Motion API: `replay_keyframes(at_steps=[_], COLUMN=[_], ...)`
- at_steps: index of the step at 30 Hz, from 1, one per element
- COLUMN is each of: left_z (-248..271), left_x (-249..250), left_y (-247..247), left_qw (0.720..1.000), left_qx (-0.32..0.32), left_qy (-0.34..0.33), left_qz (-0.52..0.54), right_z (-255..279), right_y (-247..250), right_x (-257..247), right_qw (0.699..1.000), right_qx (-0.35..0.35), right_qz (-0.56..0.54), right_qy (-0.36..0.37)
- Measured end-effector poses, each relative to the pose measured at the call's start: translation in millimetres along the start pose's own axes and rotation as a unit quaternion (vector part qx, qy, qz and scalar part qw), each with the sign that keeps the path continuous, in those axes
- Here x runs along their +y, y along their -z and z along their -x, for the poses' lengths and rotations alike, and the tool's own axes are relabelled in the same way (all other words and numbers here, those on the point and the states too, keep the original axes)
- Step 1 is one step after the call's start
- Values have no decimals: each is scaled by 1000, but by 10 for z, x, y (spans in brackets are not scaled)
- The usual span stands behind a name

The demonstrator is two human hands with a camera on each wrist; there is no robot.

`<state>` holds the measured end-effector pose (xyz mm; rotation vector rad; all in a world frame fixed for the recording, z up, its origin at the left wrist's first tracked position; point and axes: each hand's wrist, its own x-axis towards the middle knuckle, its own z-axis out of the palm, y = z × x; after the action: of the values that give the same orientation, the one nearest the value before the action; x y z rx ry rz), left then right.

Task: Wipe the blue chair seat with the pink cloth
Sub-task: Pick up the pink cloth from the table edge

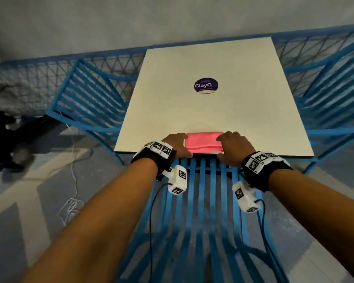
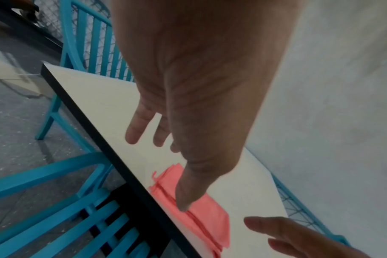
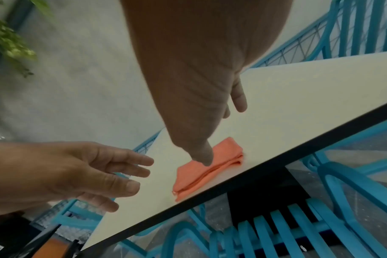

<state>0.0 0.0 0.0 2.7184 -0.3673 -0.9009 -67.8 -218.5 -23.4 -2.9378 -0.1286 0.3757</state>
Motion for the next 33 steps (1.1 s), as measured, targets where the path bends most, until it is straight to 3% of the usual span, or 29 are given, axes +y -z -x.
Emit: replay_keyframes(at_steps=[4, 8, 13, 19, 24, 29, 33], left_z=[-262, -563, -849, -943, -829, -476, 115], left_x=[54, 107, 7, -44, 42, 83, 56], left_y=[-133, -331, -581, -695, -556, -63, 364], left_qw=[1000, 996, 992, 967, 980, 995, 997], left_qx=[0, -3, -10, 82, 132, 59, -20], left_qy=[-19, -53, -38, -72, -54, -67, -78], left_qz=[-3, -74, -119, -229, -136, -55, -18], right_z=[-246, -437, -584, -624, -604, -413, -89], right_y=[-163, -298, -474, -498, -367, 19, 488], right_x=[76, 91, 123, 125, 67, -52, -263], right_qw=[1000, 999, 999, 998, 997, 993, 995], right_qx=[-15, -4, 6, 12, 56, 102, 80], right_qz=[9, 36, 46, 61, 52, 51, -21], right_qy=[-2, 3, 0, 13, 14, 30, 57])
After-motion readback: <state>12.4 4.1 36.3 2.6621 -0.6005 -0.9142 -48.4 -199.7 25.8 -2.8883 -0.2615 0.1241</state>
